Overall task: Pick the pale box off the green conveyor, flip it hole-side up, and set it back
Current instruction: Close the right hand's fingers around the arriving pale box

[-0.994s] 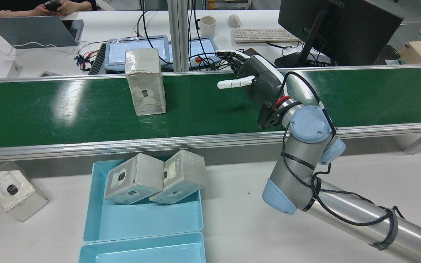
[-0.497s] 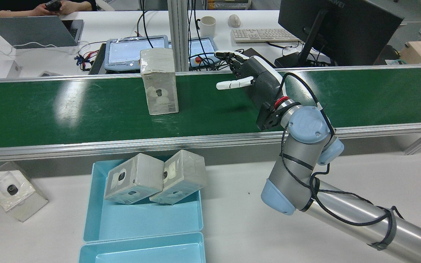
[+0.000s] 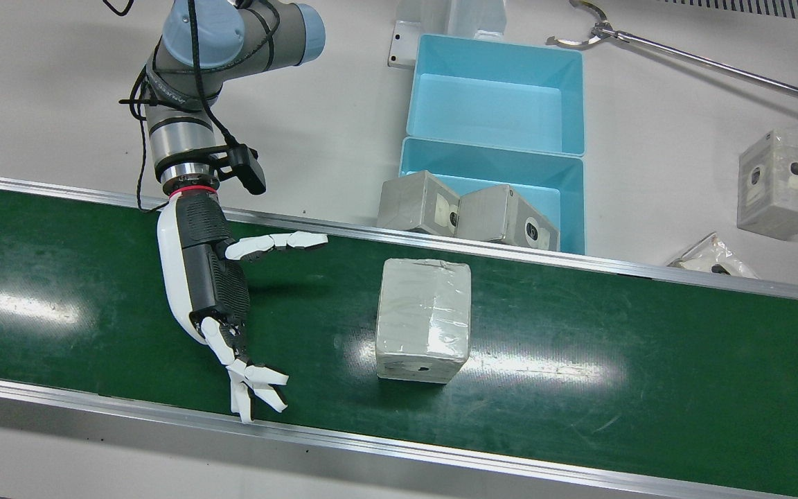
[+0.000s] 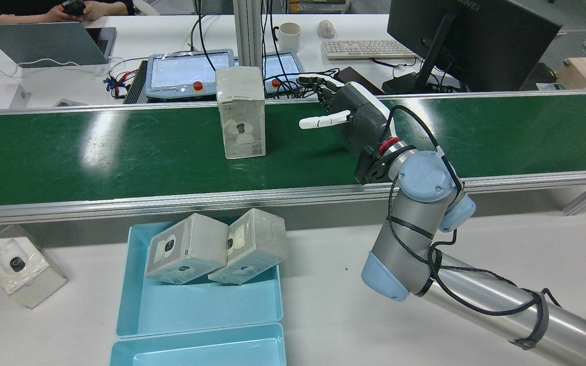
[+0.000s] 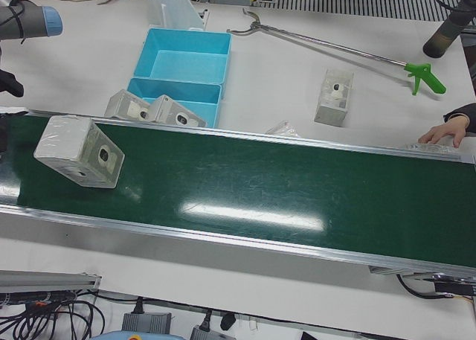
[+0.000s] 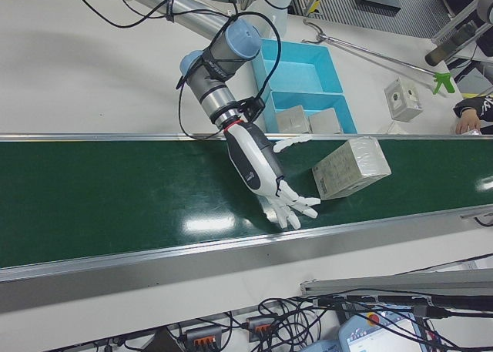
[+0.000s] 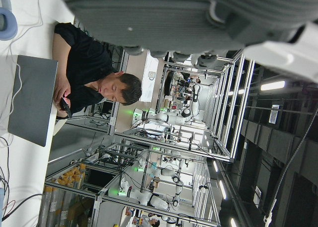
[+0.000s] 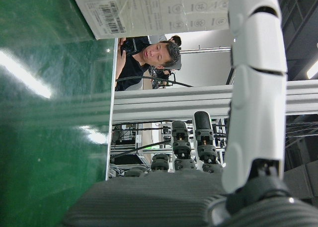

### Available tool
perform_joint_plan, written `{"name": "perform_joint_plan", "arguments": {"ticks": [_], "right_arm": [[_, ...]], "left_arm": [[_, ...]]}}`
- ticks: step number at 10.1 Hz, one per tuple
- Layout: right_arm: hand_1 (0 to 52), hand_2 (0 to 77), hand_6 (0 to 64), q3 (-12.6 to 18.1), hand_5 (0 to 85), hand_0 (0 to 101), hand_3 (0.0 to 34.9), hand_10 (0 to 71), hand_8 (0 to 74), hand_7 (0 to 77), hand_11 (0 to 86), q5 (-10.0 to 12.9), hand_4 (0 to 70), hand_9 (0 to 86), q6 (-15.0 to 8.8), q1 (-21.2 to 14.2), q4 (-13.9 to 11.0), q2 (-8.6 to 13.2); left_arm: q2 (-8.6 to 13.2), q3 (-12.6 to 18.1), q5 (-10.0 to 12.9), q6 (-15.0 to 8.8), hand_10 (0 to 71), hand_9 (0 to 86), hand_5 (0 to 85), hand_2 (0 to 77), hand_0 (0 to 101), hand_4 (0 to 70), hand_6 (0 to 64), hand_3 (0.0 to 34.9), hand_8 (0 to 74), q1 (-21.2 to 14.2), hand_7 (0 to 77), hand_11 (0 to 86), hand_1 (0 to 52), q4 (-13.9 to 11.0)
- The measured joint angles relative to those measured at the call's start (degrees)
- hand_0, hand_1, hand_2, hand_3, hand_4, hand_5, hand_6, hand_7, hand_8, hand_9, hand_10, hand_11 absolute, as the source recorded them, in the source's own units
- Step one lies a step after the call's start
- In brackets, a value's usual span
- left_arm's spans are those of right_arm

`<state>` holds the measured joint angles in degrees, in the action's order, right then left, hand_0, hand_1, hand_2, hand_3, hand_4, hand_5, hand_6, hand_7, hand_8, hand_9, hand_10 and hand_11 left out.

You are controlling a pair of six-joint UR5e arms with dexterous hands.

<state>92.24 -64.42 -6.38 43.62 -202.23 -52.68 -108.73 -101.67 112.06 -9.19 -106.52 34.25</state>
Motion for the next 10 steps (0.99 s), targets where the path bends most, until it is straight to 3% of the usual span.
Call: {"name": "perform_joint_plan", "arguments": {"ticks": [10], "right_arm": [[14.7, 11.4, 7.1, -1.3, 24.5, 48, 0.0, 0.0, 1.1, 8.2, 0.5, -0.2, 10.9, 4.9, 0.0, -0.2, 0.2, 1.6]], "left_arm": [[0.0, 0.0, 0.0, 0.0, 0.5, 0.0, 1.1, 1.1, 0, 0.0, 0.5, 0.0, 0.5, 0.0, 0.0, 0.5, 0.0, 0.0]]}}
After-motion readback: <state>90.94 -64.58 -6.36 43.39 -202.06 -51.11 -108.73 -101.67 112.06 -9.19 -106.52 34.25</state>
